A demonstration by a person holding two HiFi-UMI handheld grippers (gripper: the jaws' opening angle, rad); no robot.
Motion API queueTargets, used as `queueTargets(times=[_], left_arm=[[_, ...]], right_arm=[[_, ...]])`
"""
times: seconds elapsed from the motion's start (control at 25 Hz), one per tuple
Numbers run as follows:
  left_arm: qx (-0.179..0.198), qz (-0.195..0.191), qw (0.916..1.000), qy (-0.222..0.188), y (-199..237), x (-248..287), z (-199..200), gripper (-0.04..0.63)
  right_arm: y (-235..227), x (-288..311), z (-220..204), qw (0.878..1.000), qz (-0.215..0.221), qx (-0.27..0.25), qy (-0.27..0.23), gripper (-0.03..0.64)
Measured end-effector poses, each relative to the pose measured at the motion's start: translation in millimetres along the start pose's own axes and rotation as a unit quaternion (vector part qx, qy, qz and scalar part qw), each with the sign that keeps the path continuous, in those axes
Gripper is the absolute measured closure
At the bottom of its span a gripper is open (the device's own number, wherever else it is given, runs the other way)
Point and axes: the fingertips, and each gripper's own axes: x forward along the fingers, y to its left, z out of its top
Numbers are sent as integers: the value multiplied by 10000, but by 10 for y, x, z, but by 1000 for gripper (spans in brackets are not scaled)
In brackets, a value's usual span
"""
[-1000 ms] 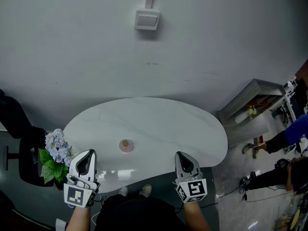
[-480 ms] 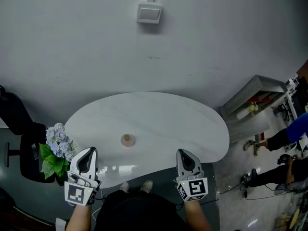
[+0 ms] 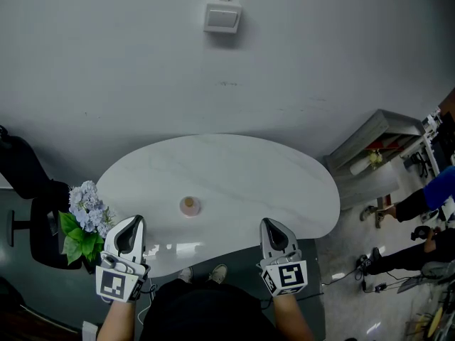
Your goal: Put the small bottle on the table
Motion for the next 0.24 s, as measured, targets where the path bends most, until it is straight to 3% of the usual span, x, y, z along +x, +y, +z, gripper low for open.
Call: queueTargets(times=[0.24], left_arm=[[-36, -16, 10000, 35, 13, 31, -21, 586]], right_arm=[[18, 33, -13, 10000, 22, 6, 36, 611]])
